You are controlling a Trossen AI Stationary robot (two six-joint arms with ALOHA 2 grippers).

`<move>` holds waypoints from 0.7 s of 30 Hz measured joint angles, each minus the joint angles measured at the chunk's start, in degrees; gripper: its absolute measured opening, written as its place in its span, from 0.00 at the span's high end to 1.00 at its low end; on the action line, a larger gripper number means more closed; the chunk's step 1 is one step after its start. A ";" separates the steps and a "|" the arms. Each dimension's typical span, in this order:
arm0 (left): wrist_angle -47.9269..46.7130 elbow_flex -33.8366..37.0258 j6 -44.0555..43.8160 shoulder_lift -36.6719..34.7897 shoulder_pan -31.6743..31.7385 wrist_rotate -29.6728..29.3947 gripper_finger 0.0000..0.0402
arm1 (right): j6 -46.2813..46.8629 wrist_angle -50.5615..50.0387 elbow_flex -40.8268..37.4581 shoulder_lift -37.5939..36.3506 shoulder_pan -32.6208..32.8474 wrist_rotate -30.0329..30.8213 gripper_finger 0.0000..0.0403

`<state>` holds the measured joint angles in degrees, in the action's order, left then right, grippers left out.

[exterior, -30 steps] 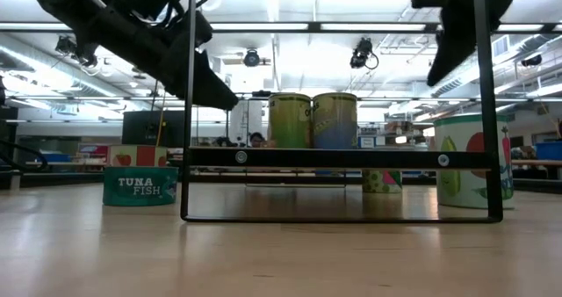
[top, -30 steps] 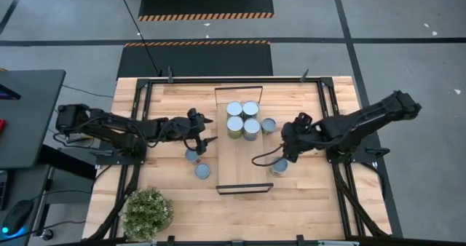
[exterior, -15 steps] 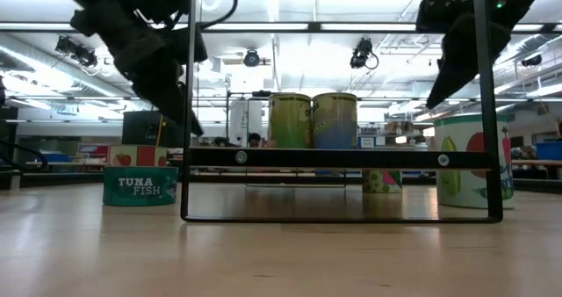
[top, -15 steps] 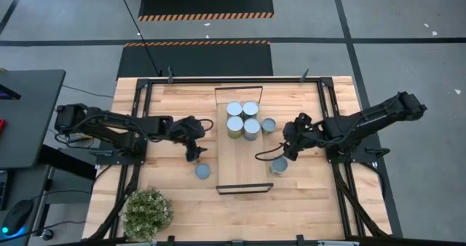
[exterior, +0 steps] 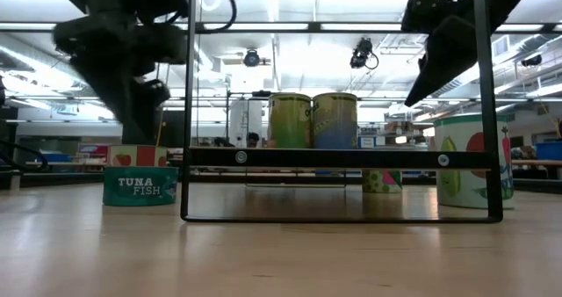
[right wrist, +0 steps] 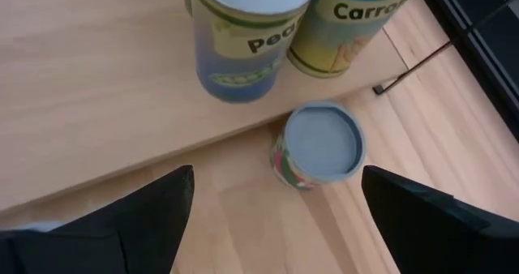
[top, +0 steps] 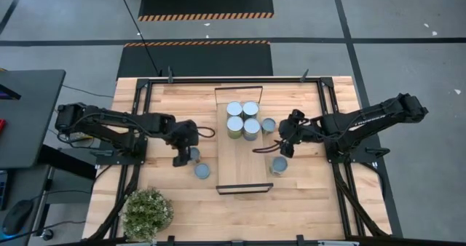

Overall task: Pick and place cans onto a shelf
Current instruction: Put the canned tomatoes on the shelf

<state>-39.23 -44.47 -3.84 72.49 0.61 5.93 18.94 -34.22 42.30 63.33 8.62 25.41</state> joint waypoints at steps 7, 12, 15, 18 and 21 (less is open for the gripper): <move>-4.76 0.00 3.00 0.77 -2.26 -1.11 0.12 | -2.18 0.41 0.00 0.00 -0.95 -0.07 0.10; -5.18 0.02 3.09 4.91 -3.68 -3.54 0.12 | -2.96 1.72 0.02 0.04 -1.69 -1.25 0.10; -5.10 0.02 4.35 7.55 -3.89 -5.68 0.12 | -3.36 2.22 0.02 0.04 -1.75 -1.49 0.10; -3.57 0.02 4.50 9.41 -3.83 -6.40 0.12 | -3.56 2.10 0.02 0.04 -1.78 -1.49 0.10; -0.26 0.02 4.55 10.28 -4.03 -6.36 0.12 | -3.49 2.06 0.02 0.04 -2.03 -1.53 0.10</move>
<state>-39.49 -44.45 0.71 82.77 -3.43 -0.43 15.45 -32.16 42.33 63.37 6.59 23.88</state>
